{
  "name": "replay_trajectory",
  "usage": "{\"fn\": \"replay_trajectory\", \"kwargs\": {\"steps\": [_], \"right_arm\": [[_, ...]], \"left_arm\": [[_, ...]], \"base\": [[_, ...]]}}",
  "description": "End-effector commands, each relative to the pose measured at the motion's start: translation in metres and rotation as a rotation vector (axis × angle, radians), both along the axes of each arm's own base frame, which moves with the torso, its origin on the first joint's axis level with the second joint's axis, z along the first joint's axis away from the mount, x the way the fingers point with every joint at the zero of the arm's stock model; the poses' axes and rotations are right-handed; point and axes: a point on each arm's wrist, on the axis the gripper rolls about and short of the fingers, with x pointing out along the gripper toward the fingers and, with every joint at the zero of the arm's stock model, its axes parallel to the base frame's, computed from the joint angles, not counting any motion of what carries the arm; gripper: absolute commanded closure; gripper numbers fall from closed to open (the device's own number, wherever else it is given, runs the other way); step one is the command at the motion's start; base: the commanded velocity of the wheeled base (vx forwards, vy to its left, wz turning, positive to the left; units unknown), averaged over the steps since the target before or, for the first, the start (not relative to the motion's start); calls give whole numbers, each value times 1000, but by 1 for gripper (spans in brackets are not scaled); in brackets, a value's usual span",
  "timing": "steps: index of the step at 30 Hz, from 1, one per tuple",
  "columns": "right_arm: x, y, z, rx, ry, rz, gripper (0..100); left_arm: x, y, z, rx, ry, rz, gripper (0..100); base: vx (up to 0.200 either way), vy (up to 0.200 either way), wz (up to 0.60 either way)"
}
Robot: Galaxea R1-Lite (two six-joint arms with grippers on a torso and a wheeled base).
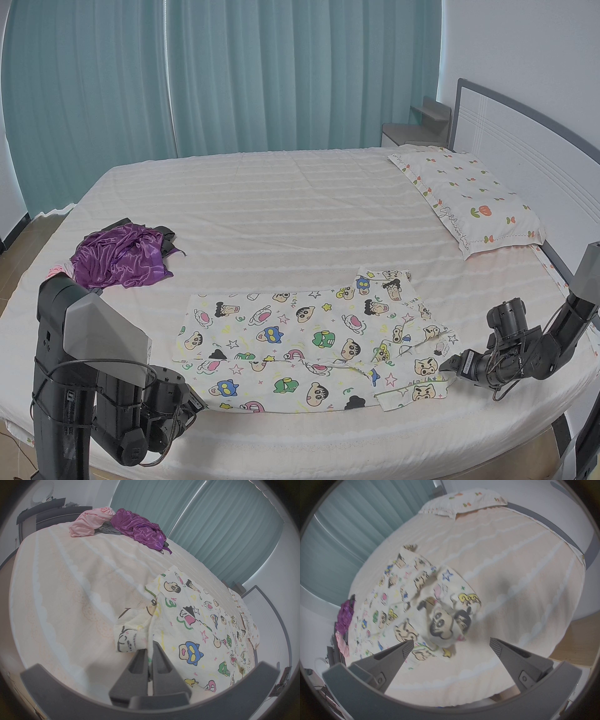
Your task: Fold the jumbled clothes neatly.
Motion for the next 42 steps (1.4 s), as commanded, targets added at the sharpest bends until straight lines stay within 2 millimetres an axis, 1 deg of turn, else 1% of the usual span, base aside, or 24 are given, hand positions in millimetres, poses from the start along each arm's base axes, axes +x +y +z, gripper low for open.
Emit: {"fn": "replay_trajectory", "kwargs": {"steps": [1,2,4,7,10,19,20,21,28,40,41,42], "right_arm": [[-19,10,-4,-11,40,50,0],[-22,14,-6,-17,53,67,0],[-24,17,-11,-27,73,77,0],[-22,24,-17,-26,89,92,0],[-15,26,-23,-31,98,91,0],[13,25,-36,-63,79,37,0],[13,25,-36,-63,79,37,0],[19,26,-37,-75,84,29,0],[40,29,-39,-85,62,8,0],[52,29,-41,-78,35,-2,0],[52,29,-41,-81,38,-2,100],[53,29,-41,-80,37,-3,100]], "left_arm": [[0,0,0,-2,0,-2,100],[0,0,0,-1,0,-3,100],[0,0,0,-3,-3,-2,100],[2,-1,1,-10,-21,-3,100],[1,0,0,-13,-30,-1,100],[3,2,-2,-5,-35,-1,100],[3,2,-2,-5,-35,-1,100],[4,3,-2,-5,-36,7,100],[6,7,-2,-8,-37,17,100],[7,9,-2,-14,-38,21,100],[7,9,-2,-14,-38,21,100],[7,9,-2,-14,-38,21,100]], "base": [[0,0,0],[0,0,0],[0,0,0],[0,0,0],[0,0,0],[0,0,0],[0,0,0],[0,0,0],[0,0,0],[0,0,0],[0,0,0],[0,0,0]]}}
